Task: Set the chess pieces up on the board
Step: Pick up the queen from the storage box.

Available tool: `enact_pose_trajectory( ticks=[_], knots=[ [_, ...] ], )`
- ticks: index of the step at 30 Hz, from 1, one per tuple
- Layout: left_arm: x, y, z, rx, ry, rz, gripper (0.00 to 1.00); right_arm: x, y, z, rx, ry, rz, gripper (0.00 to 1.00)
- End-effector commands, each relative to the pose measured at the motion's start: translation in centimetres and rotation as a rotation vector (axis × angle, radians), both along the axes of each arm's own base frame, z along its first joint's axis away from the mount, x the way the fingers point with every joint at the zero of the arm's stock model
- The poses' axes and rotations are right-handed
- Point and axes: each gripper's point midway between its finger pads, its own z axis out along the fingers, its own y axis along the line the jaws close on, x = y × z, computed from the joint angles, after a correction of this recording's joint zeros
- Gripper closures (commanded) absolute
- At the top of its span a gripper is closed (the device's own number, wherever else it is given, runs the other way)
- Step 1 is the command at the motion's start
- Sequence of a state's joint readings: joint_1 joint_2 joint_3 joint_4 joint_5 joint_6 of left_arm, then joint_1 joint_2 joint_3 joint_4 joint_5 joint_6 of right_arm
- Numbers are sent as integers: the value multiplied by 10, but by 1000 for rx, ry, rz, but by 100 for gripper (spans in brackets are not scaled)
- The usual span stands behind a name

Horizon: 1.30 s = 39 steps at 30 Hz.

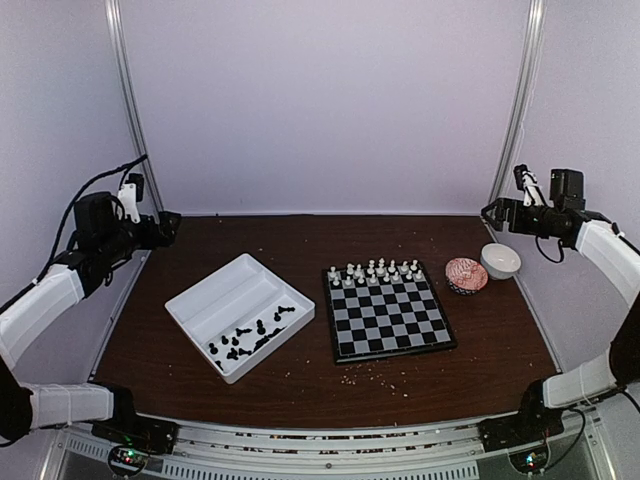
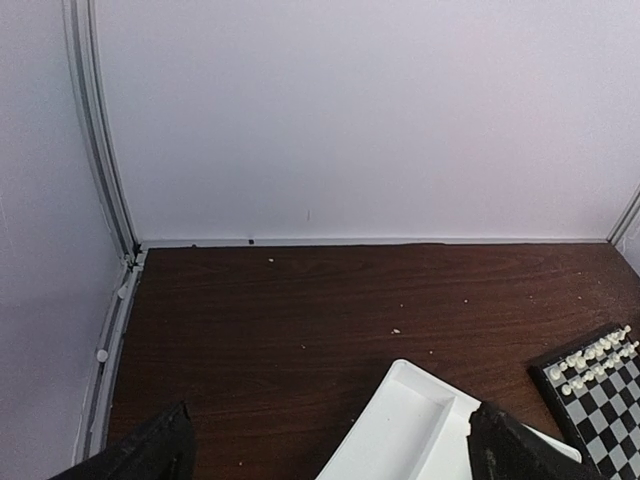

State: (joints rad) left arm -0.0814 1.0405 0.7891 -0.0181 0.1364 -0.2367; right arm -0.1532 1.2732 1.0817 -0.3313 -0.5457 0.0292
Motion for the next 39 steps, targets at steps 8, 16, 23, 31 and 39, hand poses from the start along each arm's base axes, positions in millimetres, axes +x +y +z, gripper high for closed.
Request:
enact_pose_trajectory(
  ticks=[8, 16, 23, 31, 39],
  knots=[
    [4, -68, -30, 111, 165, -278, 26, -6, 57, -6, 164, -14, 320, 1],
    [-15, -122, -56, 141, 356, -390, 41, -27, 110, -22, 64, 81, 519, 22],
    [-48, -157, -79, 232, 557, -466, 49, -61, 171, -41, -82, 85, 728, 37],
    [-100, -193, -108, 409, 739, -639, 42, -92, 192, -75, -130, 145, 864, 48],
    [-105, -187, -127, 495, 854, -611, 41, -101, 179, -106, -226, 189, 868, 48]
  ],
)
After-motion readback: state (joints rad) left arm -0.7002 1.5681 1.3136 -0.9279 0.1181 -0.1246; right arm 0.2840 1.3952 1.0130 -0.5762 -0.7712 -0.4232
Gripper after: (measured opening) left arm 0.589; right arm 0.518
